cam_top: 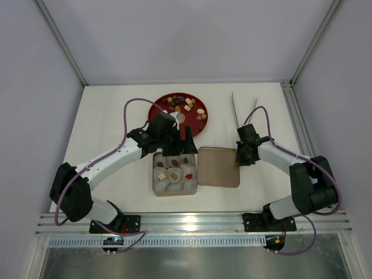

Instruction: Pack the chocolate

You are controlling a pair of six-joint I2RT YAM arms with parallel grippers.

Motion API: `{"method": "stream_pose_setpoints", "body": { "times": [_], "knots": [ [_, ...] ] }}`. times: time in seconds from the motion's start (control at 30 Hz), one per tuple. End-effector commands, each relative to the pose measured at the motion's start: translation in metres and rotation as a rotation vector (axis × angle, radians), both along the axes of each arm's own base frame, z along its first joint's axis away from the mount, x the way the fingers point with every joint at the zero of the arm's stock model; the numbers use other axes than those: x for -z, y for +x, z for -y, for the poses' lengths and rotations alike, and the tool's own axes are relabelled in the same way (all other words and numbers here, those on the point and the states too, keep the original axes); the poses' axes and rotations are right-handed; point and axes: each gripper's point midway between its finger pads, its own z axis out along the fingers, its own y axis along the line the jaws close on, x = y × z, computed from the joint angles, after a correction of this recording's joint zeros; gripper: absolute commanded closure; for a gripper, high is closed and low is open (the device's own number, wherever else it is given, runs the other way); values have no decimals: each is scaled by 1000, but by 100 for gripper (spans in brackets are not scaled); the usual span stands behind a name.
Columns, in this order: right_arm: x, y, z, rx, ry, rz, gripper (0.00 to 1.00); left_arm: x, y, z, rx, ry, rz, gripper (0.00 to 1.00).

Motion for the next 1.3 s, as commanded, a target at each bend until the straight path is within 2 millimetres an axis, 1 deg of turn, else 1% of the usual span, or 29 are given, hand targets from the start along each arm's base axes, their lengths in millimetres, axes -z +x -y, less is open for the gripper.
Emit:
{"method": "stream_pose_setpoints", "body": {
  "times": [0.0, 0.03, 0.1, 0.17, 0.2, 0.23, 0.3, 0.33, 0.4, 0.43, 0.47, 0.5, 0.53, 0.57, 0.6, 0.63, 0.67, 0.77, 0.8, 0.87, 1.0, 1.03, 1.17, 1.27],
  "knots": [
    [-9, 11, 5, 11, 7, 37, 96, -26, 19, 23, -5, -67, 65, 9],
    [-12, 13, 5, 9, 11, 46, 96, -19, 21, 28, 0, -55, 46, 10],
    [-16, 15, 6, 9, 17, 52, 96, -23, 27, 36, 8, -64, 53, 11],
    [-20, 19, 7, 11, 29, 61, 96, -16, 32, 43, 18, -56, 40, 13],
    [-21, 19, 8, 9, 32, 63, 96, -22, 36, 47, 26, -65, 52, 14],
    [-24, 20, 9, 13, 35, 68, 96, -13, 41, 50, 26, -47, 42, 14],
    [-30, 21, 10, 10, 39, 84, 96, -9, 45, 52, 41, -23, 43, 16],
    [-33, 23, 10, 11, 43, 91, 96, -12, 49, 56, 48, -21, 48, 17],
    [-39, 24, 12, 9, 47, 101, 96, 1, 52, 60, 71, 3, 24, 21],
    [-42, 26, 12, 10, 50, 108, 96, -3, 56, 63, 77, -3, 33, 22],
    [-44, 26, 14, 15, 53, 111, 96, 6, 57, 66, 90, 2, 10, 23],
    [-48, 27, 13, 11, 62, 118, 96, 9, 58, 66, 97, 3, 2, 25],
    [-50, 28, 14, 12, 62, 122, 96, 7, 61, 69, 105, -9, -1, 27],
    [-51, 29, 17, 19, 64, 125, 96, 17, 59, 73, 125, -12, -32, 28],
    [-53, 30, 19, 21, 61, 132, 96, 17, 62, 74, 131, -22, -42, 30],
    [-55, 29, 14, 9, 95, 128, 96, 20, 62, 75, 141, -27, -54, 32],
    [-56, 30, 16, 15, 102, 130, 96, 22, 63, 79, 156, -41, -70, 34],
    [-61, 32, 17, 16, 115, 144, 96, 23, 67, 84, 163, -47, -77, 34],
    [-62, 32, 17, 17, 117, 145, 96, 29, 68, 85, 164, -43, -89, 34],
    [-66, 33, 16, 14, 123, 152, 96, 31, 70, 87, 164, -48, -100, 34],
    [-81, 37, 16, 12, 131, 186, 96, 37, 77, 91, 167, -49, -114, 34],
    [-83, 37, 18, 16, 130, 185, 96, 44, 79, 91, 169, -46, -127, 34],
    [-98, 39, 18, 13, 149, 217, 96, 56, 78, 92, 188, -48, -167, 34],
    [-106, 40, 20, 16, 158, 233, 96, 57, 79, 91, 191, -50, -170, 33]
  ]
}}
